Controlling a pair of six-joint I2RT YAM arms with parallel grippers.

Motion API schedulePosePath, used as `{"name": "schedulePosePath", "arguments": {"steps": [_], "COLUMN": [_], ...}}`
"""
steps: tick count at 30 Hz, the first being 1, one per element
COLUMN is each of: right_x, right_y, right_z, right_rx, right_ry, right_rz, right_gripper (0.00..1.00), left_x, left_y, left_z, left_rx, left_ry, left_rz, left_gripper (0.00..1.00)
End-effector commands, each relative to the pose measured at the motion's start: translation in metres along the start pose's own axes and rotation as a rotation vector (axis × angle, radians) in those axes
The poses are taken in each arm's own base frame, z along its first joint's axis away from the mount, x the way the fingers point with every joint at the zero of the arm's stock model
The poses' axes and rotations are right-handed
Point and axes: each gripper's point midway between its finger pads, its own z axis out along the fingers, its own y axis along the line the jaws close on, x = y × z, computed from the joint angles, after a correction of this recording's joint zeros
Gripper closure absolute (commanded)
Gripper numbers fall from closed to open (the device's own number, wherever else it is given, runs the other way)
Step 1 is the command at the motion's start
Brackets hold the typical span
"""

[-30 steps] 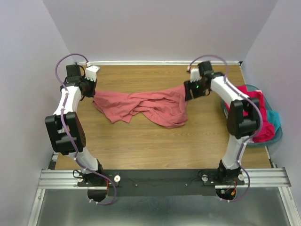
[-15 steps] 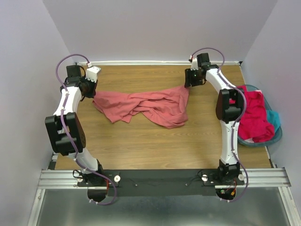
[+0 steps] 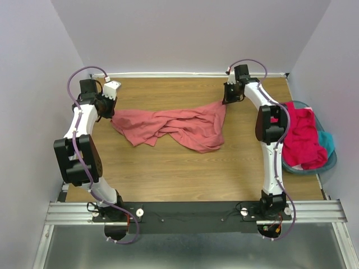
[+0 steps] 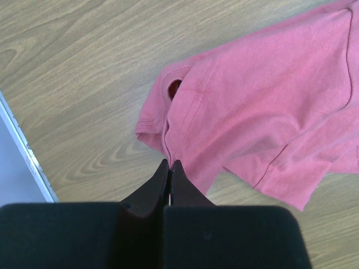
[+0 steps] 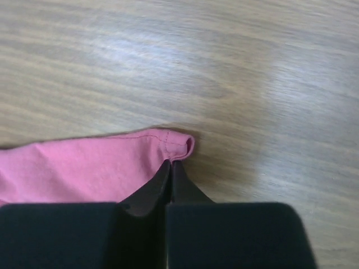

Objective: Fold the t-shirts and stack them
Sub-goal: Flatten out the tshirt

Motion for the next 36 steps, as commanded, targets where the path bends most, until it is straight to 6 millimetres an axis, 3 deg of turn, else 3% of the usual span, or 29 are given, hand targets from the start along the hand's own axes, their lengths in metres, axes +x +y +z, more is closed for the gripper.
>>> {"name": "schedulePosePath", "arguments": {"steps": [1,3,4,7,9,11,15,16,18,19,21,22,25,26,28,29,32,33,36], "right_x": [-0.004,-0.019,-0.034,-0.047,-0.044,-0.030,0.012,0.038,0.069,0.093,0.121,0.149,0.199,0.218,0.230,0.237,0.231,0.227,0.204], "right_y": [0.015,0.009,0.014,0.016,0.027,0.040,0.061,0.062,0.067,0.072,0.082,0.088,0.108,0.109,0.106,0.101,0.094,0.095,0.095], "right_z": [-0.002,-0.017,-0.038,-0.076,-0.111,-0.130,-0.177,-0.174,-0.179,-0.186,-0.201,-0.201,-0.214,-0.218,-0.220,-0.219,-0.219,-0.218,-0.210], "right_rx": [-0.108,-0.119,-0.149,-0.196,-0.218,-0.276,-0.339,-0.360,-0.394,-0.423,-0.464,-0.519,-0.618,-0.624,-0.602,-0.566,-0.511,-0.504,-0.477], "right_ry": [-0.004,-0.045,-0.087,-0.145,-0.173,-0.176,-0.176,-0.132,-0.080,-0.055,-0.015,0.038,0.131,0.157,0.184,0.210,0.213,0.209,0.177], "right_rz": [0.012,0.010,-0.005,-0.073,-0.167,-0.239,-0.343,-0.364,-0.381,-0.412,-0.436,-0.416,-0.458,-0.466,-0.455,-0.447,-0.429,-0.416,-0.361], "right_gripper": [0.99,1.00,0.99,0.99,0.99,0.99,1.00,1.00,1.00,0.99,0.99,0.98,0.92,0.86,0.72,0.59,0.44,0.26,0.24], "left_x": [-0.022,-0.033,-0.035,-0.044,-0.044,-0.042,-0.034,-0.035,-0.032,-0.031,-0.027,-0.024,-0.014,-0.013,-0.009,-0.008,-0.008,-0.009,-0.011], "left_y": [-0.003,-0.001,-0.003,-0.003,-0.002,-0.003,-0.008,-0.010,-0.012,-0.013,-0.015,-0.017,-0.020,-0.020,-0.022,-0.022,-0.024,-0.024,-0.024], "left_z": [-0.009,-0.013,-0.015,-0.026,-0.034,-0.037,-0.044,-0.046,-0.048,-0.048,-0.051,-0.050,-0.049,-0.049,-0.047,-0.047,-0.047,-0.047,-0.046], "left_rx": [0.022,0.026,0.035,0.025,0.004,-0.002,-0.009,-0.004,0.000,0.001,0.006,0.011,0.013,0.015,0.020,0.021,0.030,0.030,0.033], "left_ry": [-0.057,-0.080,-0.085,-0.108,-0.115,-0.113,-0.111,-0.115,-0.113,-0.112,-0.108,-0.099,-0.083,-0.081,-0.076,-0.073,-0.075,-0.077,-0.077], "left_rz": [0.003,0.008,0.010,0.036,0.060,0.073,0.096,0.100,0.108,0.121,0.143,0.149,0.164,0.170,0.172,0.176,0.176,0.174,0.175], "left_gripper": [1.00,1.00,1.00,1.00,1.00,1.00,1.00,1.00,1.00,1.00,1.00,1.00,1.00,1.00,1.00,1.00,1.00,1.00,1.00]}}
